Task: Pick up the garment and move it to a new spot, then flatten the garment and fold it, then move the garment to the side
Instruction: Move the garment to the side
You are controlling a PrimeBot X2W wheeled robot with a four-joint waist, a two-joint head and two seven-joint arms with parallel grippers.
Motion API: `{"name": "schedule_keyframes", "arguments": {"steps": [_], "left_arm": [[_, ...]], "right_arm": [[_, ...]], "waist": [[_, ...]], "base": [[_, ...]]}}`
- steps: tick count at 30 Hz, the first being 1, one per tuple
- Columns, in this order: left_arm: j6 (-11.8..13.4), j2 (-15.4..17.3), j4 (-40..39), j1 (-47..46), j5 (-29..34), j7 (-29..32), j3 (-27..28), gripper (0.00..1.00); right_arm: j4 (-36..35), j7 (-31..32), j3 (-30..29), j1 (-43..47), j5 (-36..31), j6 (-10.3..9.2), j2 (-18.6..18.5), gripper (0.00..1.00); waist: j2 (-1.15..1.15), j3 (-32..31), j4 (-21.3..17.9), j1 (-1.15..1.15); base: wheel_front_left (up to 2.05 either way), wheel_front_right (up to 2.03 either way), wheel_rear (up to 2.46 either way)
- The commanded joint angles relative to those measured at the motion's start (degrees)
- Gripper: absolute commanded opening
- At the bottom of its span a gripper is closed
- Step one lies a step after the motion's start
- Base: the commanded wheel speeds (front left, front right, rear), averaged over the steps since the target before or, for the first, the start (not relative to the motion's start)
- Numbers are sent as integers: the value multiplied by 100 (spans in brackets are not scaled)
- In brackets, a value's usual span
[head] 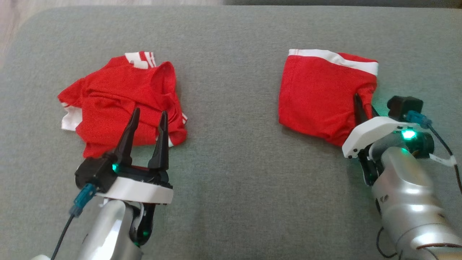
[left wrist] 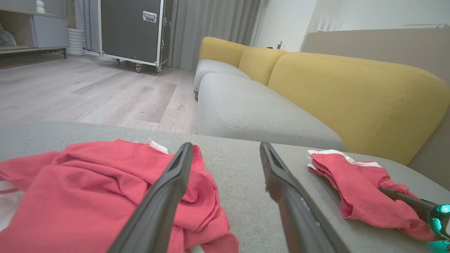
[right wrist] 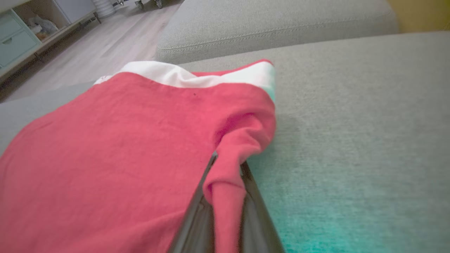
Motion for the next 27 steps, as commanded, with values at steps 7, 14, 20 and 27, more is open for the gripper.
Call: {"name": "schedule_keyframes", "arguments": {"steps": [7, 14, 20, 27], "left_arm": [[9, 31, -188, -50, -13, -55, 296, 100], [9, -13, -230, 55, 35, -55, 368, 100], [9, 6, -307, 15, 40, -55, 333, 100], [9, 118, -366, -175, -35, -55, 227, 100]], "right_arm": [[-312, -48, 103, -328, -1201, -5, 41, 0], [-430, 458, 946, -452, -1678, -5, -362, 0], [-244, 750, 1841, -553, -1528, -5, -1326, 0], [-113, 893, 2183, -785, -1316, -5, -2662, 0]], "waist": [[0, -273, -347, 0], [0, -405, -585, 0], [0, -272, -578, 0], [0, 129, -358, 0]], "base": [[0, 0, 0], [0, 0, 0], [0, 0, 0], [0, 0, 0]]}}
